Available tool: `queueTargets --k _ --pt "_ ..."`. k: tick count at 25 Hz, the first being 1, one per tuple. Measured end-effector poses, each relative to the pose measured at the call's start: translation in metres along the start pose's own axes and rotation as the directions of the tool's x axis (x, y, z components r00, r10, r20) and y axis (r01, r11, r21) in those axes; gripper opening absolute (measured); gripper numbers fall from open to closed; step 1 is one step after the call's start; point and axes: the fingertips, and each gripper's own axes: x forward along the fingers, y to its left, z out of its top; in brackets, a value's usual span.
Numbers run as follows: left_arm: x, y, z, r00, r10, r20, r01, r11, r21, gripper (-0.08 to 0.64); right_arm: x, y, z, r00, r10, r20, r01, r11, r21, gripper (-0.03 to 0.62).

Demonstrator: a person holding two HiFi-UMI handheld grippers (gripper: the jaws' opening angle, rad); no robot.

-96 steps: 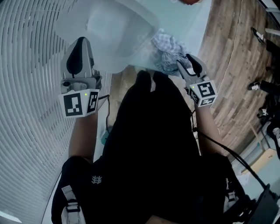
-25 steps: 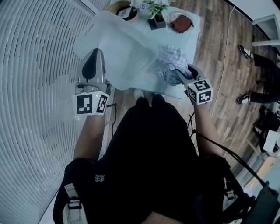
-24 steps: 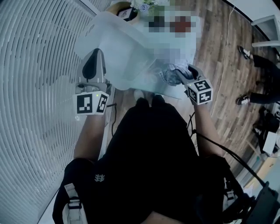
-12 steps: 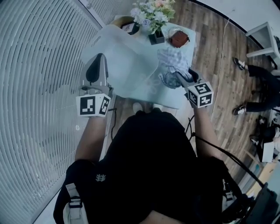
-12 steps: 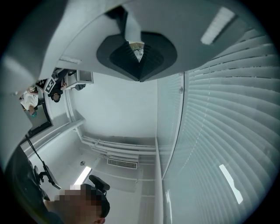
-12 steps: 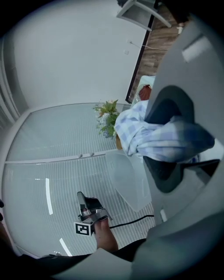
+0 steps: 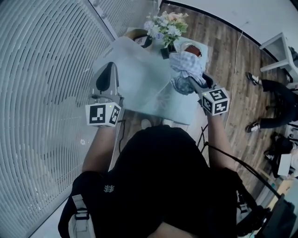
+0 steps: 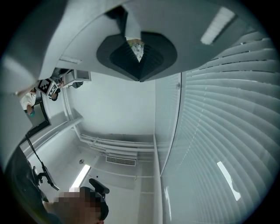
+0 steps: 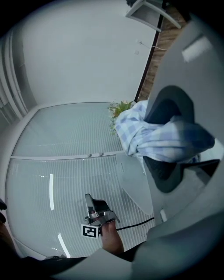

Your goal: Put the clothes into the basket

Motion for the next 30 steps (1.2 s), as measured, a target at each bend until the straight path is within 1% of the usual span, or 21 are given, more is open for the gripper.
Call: queueTargets --k 5,12,15,19,26,30 --pt "-0.007 0.0 0.006 1.0 0.009 0.005 -0.009 1.0 -0.006 0.006 -0.004 0.0 0.023 1.0 -0.002 0.023 0.003 1.0 -0.023 0.213" --pt "-0.012 0.009 0.023 0.999 0.031 0.044 -0.032 0.999 0.007 0.006 0.0 0.005 0.048 0.998 0.014 0.057 -0.012 0.999 -0.043 0.213" --pt "-0.015 0.013 0.033 0.998 0.04 0.057 -0.04 0.999 0.012 0.008 0.001 0.011 0.062 0.997 0.029 0.068 -0.026 0.998 -0.057 0.213" --pt "-0.016 0.02 0.032 0.996 0.062 0.067 -0.063 0.998 0.01 0.006 0.01 0.014 0.074 0.996 0.051 0.08 -0.044 0.996 -0.079 0.213" --pt "-0.033 0.034 0.036 0.993 0.102 0.066 -0.103 0.995 0.013 0.006 0.021 0.029 0.096 0.991 0.091 0.102 -0.08 0.991 -0.109 0.213" --pt "-0.044 0.045 0.039 0.989 0.136 0.063 -0.137 0.99 0.021 0.006 0.033 0.043 0.104 0.987 0.129 0.099 -0.117 0.985 -0.124 0.213"
